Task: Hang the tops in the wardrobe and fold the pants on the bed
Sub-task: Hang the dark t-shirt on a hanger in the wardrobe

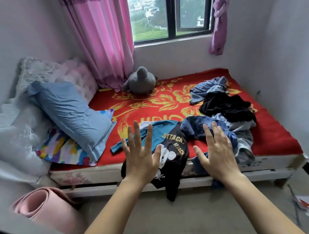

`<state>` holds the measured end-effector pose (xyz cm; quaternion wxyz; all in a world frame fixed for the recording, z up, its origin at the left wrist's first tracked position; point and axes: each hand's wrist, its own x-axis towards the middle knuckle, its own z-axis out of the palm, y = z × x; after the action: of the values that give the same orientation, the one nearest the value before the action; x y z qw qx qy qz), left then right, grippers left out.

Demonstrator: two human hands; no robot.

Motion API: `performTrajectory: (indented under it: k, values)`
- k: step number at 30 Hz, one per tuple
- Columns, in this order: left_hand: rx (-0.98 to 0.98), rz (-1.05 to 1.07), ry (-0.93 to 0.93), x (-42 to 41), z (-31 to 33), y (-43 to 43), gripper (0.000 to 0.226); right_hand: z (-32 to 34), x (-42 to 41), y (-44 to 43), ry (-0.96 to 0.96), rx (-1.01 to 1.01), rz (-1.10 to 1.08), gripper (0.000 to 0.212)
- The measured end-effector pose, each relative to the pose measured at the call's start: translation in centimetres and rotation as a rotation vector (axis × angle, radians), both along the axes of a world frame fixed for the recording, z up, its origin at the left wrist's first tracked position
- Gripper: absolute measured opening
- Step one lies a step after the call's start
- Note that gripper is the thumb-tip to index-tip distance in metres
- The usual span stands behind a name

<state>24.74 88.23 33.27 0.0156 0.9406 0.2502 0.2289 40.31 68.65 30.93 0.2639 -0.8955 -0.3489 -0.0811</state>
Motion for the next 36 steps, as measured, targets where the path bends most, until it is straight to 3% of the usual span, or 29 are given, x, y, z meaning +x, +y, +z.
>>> performTrajectory:
  k: [8,11,15,27,36]
  values:
    - [-0.043,0.0,0.019,10.7,-4.6,9.3,0.073,-3.4,10.2,8.9,0.052,-0.068,0.031,0.08]
    - [-0.075,0.013,0.113,16.3,-6.9,14.9,0.072,-5.4,15.4,13.4,0.083,-0.141,0.016,0.078]
    - [-0.175,0.038,0.356,22.4,-11.0,21.5,0.073,-8.3,21.4,18.6,0.241,-0.288,-0.044,0.077]
    - [-0.282,-0.083,0.629,33.9,-21.0,30.4,0.072,-17.7,30.7,25.5,0.659,-0.455,-0.162,0.072]
    - [-0.474,-0.091,0.853,40.7,-34.6,32.0,0.071,-32.0,37.1,29.3,1.052,-0.365,-0.283,0.067]
